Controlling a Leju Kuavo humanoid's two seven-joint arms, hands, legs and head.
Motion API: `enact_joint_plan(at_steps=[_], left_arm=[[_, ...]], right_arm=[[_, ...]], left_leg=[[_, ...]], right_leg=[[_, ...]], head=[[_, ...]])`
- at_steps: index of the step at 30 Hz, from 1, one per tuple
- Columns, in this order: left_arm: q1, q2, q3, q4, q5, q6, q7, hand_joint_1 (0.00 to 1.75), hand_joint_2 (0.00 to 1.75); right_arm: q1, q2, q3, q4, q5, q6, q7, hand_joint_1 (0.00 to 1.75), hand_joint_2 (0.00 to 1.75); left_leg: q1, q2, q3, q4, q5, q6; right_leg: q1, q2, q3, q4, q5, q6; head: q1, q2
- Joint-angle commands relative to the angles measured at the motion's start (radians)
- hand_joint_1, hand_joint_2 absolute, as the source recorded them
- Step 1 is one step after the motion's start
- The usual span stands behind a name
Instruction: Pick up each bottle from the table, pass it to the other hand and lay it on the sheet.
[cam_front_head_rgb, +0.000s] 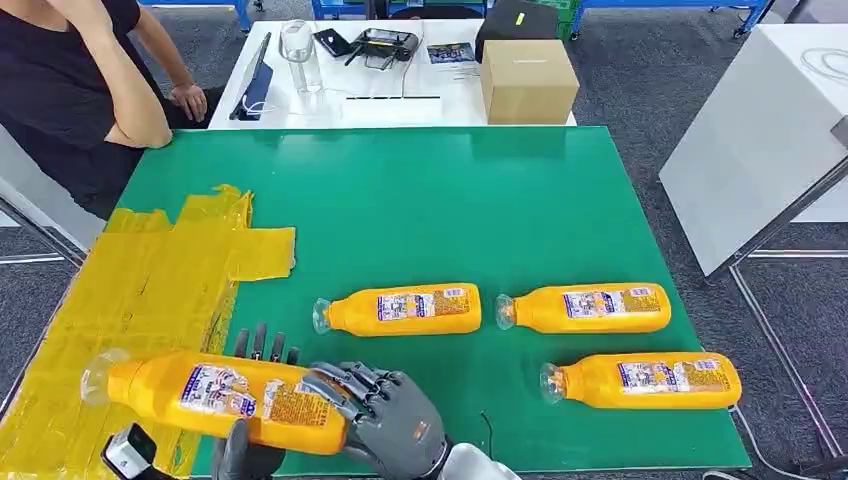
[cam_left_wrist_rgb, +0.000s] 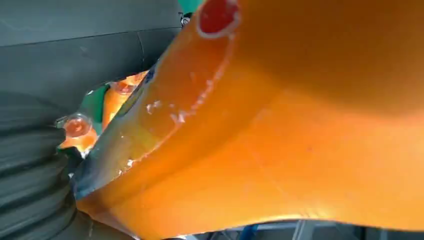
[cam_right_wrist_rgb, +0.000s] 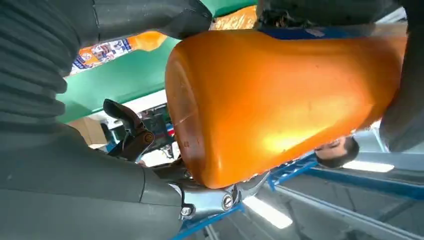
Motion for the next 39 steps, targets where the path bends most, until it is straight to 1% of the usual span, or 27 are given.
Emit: enact_joint_plan(at_steps=[1, 2, 4, 5, 6, 7, 9, 13, 16, 17, 19, 20, 21, 22, 23, 24, 25, 27, 29, 32, 33, 34, 35, 36, 39], left_arm=[[-0.053, 0.027, -0.022, 0.056, -0.002, 0.005, -0.003, 0.00, 1.75], [-0.054, 0.028, -0.023, 0.057, -0.001, 0.007, -0.003, 0.00, 1.75], [-0.058, 0.030, -0.024, 0.061, 0.004, 0.008, -0.004, 0.00, 1.75], [-0.059, 0.031, -0.024, 0.061, 0.004, 0.008, -0.004, 0.00, 1.75], [-0.060, 0.032, -0.025, 0.062, 0.006, 0.008, -0.004, 0.00, 1.75], [-0.061, 0.033, -0.026, 0.063, 0.007, 0.007, -0.004, 0.00, 1.75], [-0.061, 0.033, -0.026, 0.063, 0.007, 0.008, -0.004, 0.00, 1.75], [-0.061, 0.033, -0.026, 0.063, 0.007, 0.008, -0.004, 0.00, 1.75], [-0.061, 0.033, -0.026, 0.063, 0.007, 0.008, -0.004, 0.00, 1.75], [-0.061, 0.033, -0.026, 0.063, 0.007, 0.008, -0.004, 0.00, 1.75], [-0.061, 0.033, -0.026, 0.063, 0.007, 0.008, -0.004, 0.00, 1.75], [-0.061, 0.033, -0.026, 0.063, 0.007, 0.008, -0.004, 0.00, 1.75], [-0.062, 0.034, -0.027, 0.064, 0.007, 0.007, -0.004, 0.00, 1.75], [-0.064, 0.036, -0.030, 0.066, 0.007, 0.006, -0.005, 0.00, 1.75], [-0.066, 0.037, -0.032, 0.067, 0.007, 0.004, -0.006, 0.00, 1.75], [-0.067, 0.038, -0.034, 0.068, 0.006, 0.003, -0.008, 0.05, 1.75], [-0.067, 0.034, -0.029, 0.063, 0.004, 0.001, -0.023, 1.75, 1.75], [-0.056, 0.028, -0.020, 0.043, -0.025, 0.002, -0.038, 1.75, 1.75], [-0.048, 0.027, -0.020, 0.031, -0.048, 0.004, -0.042, 1.75, 1.75], [-0.051, 0.028, -0.022, 0.036, -0.066, 0.006, -0.047, 1.75, 1.75], [-0.052, 0.028, -0.023, 0.038, -0.069, 0.006, -0.051, 1.75, 1.75], [-0.053, 0.028, -0.021, 0.039, -0.073, 0.007, -0.054, 1.75, 1.75], [-0.053, 0.029, -0.021, 0.040, -0.076, 0.007, -0.057, 1.75, 1.75], [-0.054, 0.029, -0.021, 0.041, -0.077, 0.006, -0.058, 1.75, 1.75], [-0.054, 0.029, -0.021, 0.041, -0.077, 0.006, -0.058, 1.75, 1.75]], right_arm=[[0.073, 0.026, 0.080, 0.184, -0.002, 0.013, -0.008, 1.75, 1.75], [0.072, 0.027, 0.082, 0.196, -0.001, 0.017, -0.008, 1.75, 1.75], [0.067, 0.032, 0.090, 0.227, -0.002, 0.023, -0.006, 1.75, 1.75], [0.066, 0.032, 0.091, 0.238, -0.001, 0.022, -0.008, 1.75, 1.75], [0.061, 0.037, 0.094, 0.259, -0.004, 0.025, -0.005, 1.75, 1.75], [0.060, 0.039, 0.093, 0.269, -0.006, 0.027, -0.003, 1.75, 1.75], [0.061, 0.037, 0.094, 0.271, -0.005, 0.027, -0.004, 1.75, 1.75], [0.061, 0.037, 0.094, 0.271, -0.005, 0.027, -0.004, 1.75, 1.75], [0.061, 0.037, 0.094, 0.271, -0.005, 0.027, -0.004, 1.75, 1.75], [0.061, 0.037, 0.094, 0.271, -0.005, 0.027, -0.004, 1.75, 1.75], [0.061, 0.037, 0.094, 0.271, -0.005, 0.027, -0.004, 1.75, 1.75], [0.061, 0.037, 0.094, 0.271, -0.005, 0.027, -0.004, 1.75, 1.75], [0.059, 0.042, 0.093, 0.278, -0.007, 0.029, -0.001, 1.75, 1.75], [0.053, 0.046, 0.095, 0.296, -0.009, 0.034, 0.004, 1.75, 1.75], [0.051, 0.049, 0.093, 0.306, -0.012, 0.036, 0.007, 1.75, 1.75], [0.049, 0.052, 0.091, 0.312, -0.014, 0.036, 0.009, 1.75, 1.75], [0.050, 0.054, 0.092, 0.314, -0.014, 0.035, 0.008, 1.75, 1.75], [0.063, 0.058, 0.117, 0.313, -0.009, 0.030, 0.007, 1.75, 1.75], [0.066, 0.075, 0.135, 0.350, 0.000, -0.002, 0.023, 1.75, 1.75], [0.052, 0.093, 0.143, 0.389, -0.006, -0.019, 0.026, 1.75, 1.75], [0.049, 0.094, 0.145, 0.394, -0.008, -0.021, 0.026, 1.75, 1.75], [0.046, 0.094, 0.147, 0.395, -0.009, -0.022, 0.026, 1.75, 1.75], [0.044, 0.092, 0.149, 0.394, -0.010, -0.023, 0.027, 1.75, 1.75], [0.044, 0.092, 0.150, 0.392, -0.011, -0.023, 0.028, 1.75, 1.75], [0.044, 0.092, 0.150, 0.392, -0.011, -0.023, 0.028, 1.75, 1.75]], left_leg=[[0.002, -0.004, 0.005, -0.003, 0.000, -0.001], [0.003, -0.004, 0.006, -0.003, -0.001, -0.002], [0.001, -0.003, 0.003, -0.002, 0.000, -0.001], [0.003, -0.003, 0.005, -0.003, -0.001, -0.002], [0.001, -0.002, 0.004, -0.003, 0.000, -0.001], [0.003, -0.003, 0.006, -0.003, -0.001, -0.002], [0.002, -0.002, 0.004, -0.003, -0.001, -0.001], [0.003, -0.002, 0.005, -0.003, -0.001, -0.002], [0.001, -0.001, 0.003, -0.002, 0.000, -0.001], [0.002, -0.001, 0.004, -0.002, -0.001, -0.002], [0.001, -0.001, 0.003, -0.001, -0.001, -0.001], [0.002, -0.001, 0.004, -0.002, -0.001, -0.002], [0.001, 0.001, 0.002, -0.002, -0.001, -0.001], [0.003, 0.001, 0.004, -0.002, -0.002, -0.002], [0.002, 0.001, 0.003, -0.002, -0.001, -0.002], [0.003, 0.000, 0.005, -0.002, -0.002, -0.002], [0.002, 0.000, 0.005, -0.002, -0.001, -0.002], [0.002, 0.001, 0.005, -0.002, -0.001, -0.002], [0.001, 0.002, 0.002, -0.001, -0.001, -0.001], [0.003, 0.001, 0.005, -0.002, -0.002, -0.002], [0.002, 0.001, 0.004, -0.002, -0.001, -0.002], [0.003, 0.001, 0.005, -0.002, -0.002, -0.002], [0.002, 0.001, 0.004, -0.002, -0.001, -0.002], [0.004, 0.001, 0.006, -0.002, -0.002, -0.003], [0.004, 0.001, 0.006, -0.002, -0.002, -0.003]], right_leg=[[0.002, -0.005, 0.007, -0.005, -0.001, -0.002], [0.004, -0.005, 0.008, -0.006, -0.001, -0.002], [0.001, -0.004, 0.004, -0.003, -0.001, -0.001], [0.003, -0.005, 0.007, -0.005, -0.001, -0.002], [0.001, -0.004, 0.005, -0.003, -0.001, -0.001], [0.003, -0.005, 0.007, -0.005, -0.001, -0.002], [0.002, -0.003, 0.006, -0.004, -0.001, -0.002], [0.003, -0.004, 0.009, -0.005, -0.002, -0.002], [0.001, -0.002, 0.005, -0.002, -0.001, -0.001], [0.002, -0.004, 0.007, -0.004, -0.001, -0.002], [0.001, -0.002, 0.005, -0.002, -0.001, -0.001], [0.002, -0.003, 0.007, -0.004, -0.001, -0.002], [0.001, -0.001, 0.006, -0.003, -0.001, -0.001], [0.003, -0.001, 0.010, -0.004, -0.001, -0.002], [0.002, -0.001, 0.013, -0.003, -0.001, -0.002], [0.003, -0.002, 0.015, -0.005, -0.002, -0.002], [0.002, -0.002, 0.014, -0.004, -0.001, -0.002], [0.003, -0.001, 0.014, -0.004, -0.001, -0.002], [0.001, 0.000, 0.011, -0.002, -0.001, -0.001], [0.003, -0.001, 0.014, -0.004, -0.001, -0.002], [0.002, -0.001, 0.013, -0.003, -0.001, -0.002], [0.003, -0.001, 0.015, -0.004, -0.001, -0.002], [0.002, -0.001, 0.013, -0.003, -0.001, -0.002], [0.004, -0.002, 0.016, -0.005, -0.002, -0.003], [0.004, -0.002, 0.016, -0.005, -0.002, -0.003]], head=[[0.000, 0.000], [0.000, 0.000], [0.000, 0.000], [0.000, 0.000], [0.000, 0.000], [0.000, 0.000], [0.000, 0.000], [0.000, 0.000], [0.000, 0.000], [0.000, 0.000], [0.000, 0.000], [0.001, 0.000], [0.000, 0.000], [0.000, 0.000], [0.000, 0.000], [0.001, 0.000], [0.000, 0.000], [0.000, 0.000], [0.000, 0.000], [0.000, 0.000], [0.000, 0.000], [0.001, 0.000], [0.000, 0.000], [0.000, 0.000], [0.000, 0.000]])
